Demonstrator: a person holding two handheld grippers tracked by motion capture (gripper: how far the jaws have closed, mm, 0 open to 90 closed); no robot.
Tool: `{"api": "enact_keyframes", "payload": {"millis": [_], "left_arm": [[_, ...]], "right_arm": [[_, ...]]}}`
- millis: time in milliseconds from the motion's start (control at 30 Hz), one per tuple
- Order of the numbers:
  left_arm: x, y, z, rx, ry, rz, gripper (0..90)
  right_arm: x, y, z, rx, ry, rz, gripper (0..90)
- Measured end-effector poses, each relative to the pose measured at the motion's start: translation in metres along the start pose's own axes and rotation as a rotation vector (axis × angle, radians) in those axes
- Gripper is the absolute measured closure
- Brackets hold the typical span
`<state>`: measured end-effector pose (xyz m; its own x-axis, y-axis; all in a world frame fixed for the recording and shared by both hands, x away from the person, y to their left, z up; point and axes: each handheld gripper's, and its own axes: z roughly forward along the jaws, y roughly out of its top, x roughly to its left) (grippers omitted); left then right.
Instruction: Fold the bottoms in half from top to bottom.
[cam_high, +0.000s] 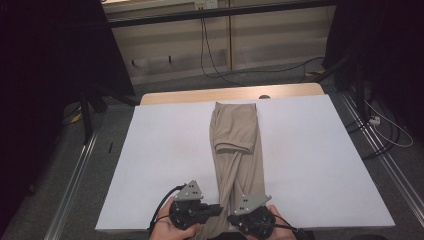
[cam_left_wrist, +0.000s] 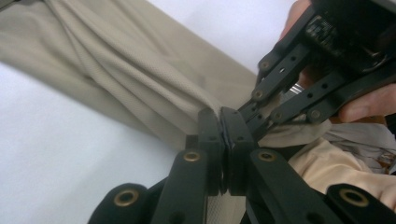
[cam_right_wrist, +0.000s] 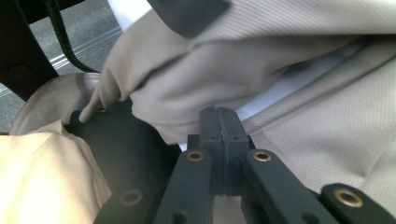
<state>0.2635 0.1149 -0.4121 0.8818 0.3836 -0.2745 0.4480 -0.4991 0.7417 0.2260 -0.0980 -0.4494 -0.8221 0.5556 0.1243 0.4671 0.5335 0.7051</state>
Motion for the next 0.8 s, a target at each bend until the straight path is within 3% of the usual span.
{"api": "enact_keyframes", "payload": {"millis": [100,233,367,433,533,667,733,767,800], "left_arm": [[-0.001,0.001,0.002,0.006,-0.008,0.0,88.2],[-0.007,0.005,0.008,0.016,-0.015,0.015,88.3],[-0.017,0.014,0.023,0.045,-0.026,0.047,88.3],[-0.021,0.02,0.032,0.063,-0.041,0.054,88.3],[-0.028,0.029,0.048,0.093,-0.048,0.071,88.3],[-0.038,0.042,0.061,0.103,-0.086,0.105,88.2],[-0.037,0.041,0.066,0.107,-0.077,0.089,87.7],[-0.035,0.039,0.069,0.111,-0.085,0.086,86.9],[-0.034,0.036,0.07,0.111,-0.08,0.083,86.1]], "right_arm": [[0.001,-0.001,0.0,-0.007,0.044,0.005,79.0],[-0.006,-0.004,-0.016,-0.029,0.067,0.06,77.8],[-0.031,-0.014,-0.047,-0.054,-0.046,0.122,80.2],[-0.048,-0.021,-0.056,-0.04,-0.134,0.142,79.9],[-0.066,-0.029,-0.056,-0.015,-0.174,0.21,73.7],[-0.061,-0.031,-0.045,0.03,-0.175,0.173,67.3],[-0.053,-0.028,-0.042,0.044,-0.233,0.106,77.6],[-0.052,-0.028,-0.042,0.045,-0.214,0.107,90.0],[-0.051,-0.029,-0.042,0.044,-0.215,0.118,90.0]]}}
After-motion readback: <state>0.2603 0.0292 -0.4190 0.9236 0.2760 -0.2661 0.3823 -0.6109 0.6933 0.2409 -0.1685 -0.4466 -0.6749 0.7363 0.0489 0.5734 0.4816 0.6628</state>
